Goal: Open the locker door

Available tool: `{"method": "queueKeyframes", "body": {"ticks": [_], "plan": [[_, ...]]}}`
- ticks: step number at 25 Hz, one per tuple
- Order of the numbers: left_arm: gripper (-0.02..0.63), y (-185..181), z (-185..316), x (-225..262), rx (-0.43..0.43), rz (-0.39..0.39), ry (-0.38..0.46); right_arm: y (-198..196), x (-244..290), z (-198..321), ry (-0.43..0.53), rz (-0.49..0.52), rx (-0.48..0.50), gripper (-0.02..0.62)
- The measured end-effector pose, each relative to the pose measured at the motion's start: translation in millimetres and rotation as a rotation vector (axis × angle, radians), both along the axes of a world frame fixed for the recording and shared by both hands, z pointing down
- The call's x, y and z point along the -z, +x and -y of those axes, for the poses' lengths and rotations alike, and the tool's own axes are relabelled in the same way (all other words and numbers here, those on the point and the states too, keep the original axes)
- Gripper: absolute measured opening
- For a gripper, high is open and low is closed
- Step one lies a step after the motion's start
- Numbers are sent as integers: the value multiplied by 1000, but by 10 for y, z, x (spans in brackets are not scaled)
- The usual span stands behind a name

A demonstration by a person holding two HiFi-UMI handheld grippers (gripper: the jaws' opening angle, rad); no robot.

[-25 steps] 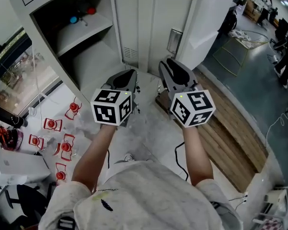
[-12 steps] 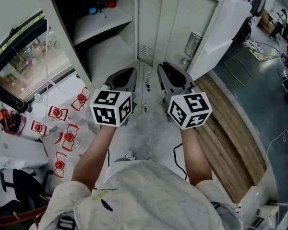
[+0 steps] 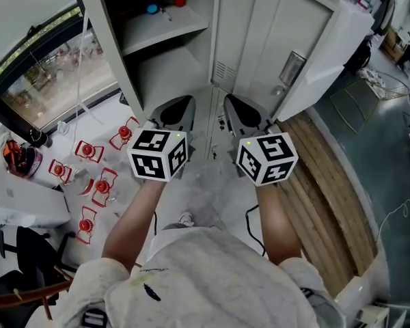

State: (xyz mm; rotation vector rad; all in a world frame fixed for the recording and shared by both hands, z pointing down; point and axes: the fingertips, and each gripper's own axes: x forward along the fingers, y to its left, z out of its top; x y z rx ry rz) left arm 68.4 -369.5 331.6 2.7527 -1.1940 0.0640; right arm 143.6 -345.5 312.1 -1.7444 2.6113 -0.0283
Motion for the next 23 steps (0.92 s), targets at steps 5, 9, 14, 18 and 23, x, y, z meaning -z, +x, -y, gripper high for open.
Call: {"method": "queueKeyframes", "body": {"ticks": [5, 9, 14, 18, 23], "plan": [[6, -57, -7, -15, 6, 0, 1, -67, -27, -5, 0, -3, 13, 3], [6, -69, 5, -23, 4, 2, -4, -89, -30, 1, -3, -2, 15, 3], [6, -35, 18, -27, -4, 6, -10, -57, -22, 11, -7, -2, 10, 3], [6, -8, 36, -40, -11, 8, -12, -35, -31, 25, -9, -2, 7, 3], [6, -12, 57, -81, -14, 9, -12, -45, -60, 39, -4, -2, 5, 3]]}}
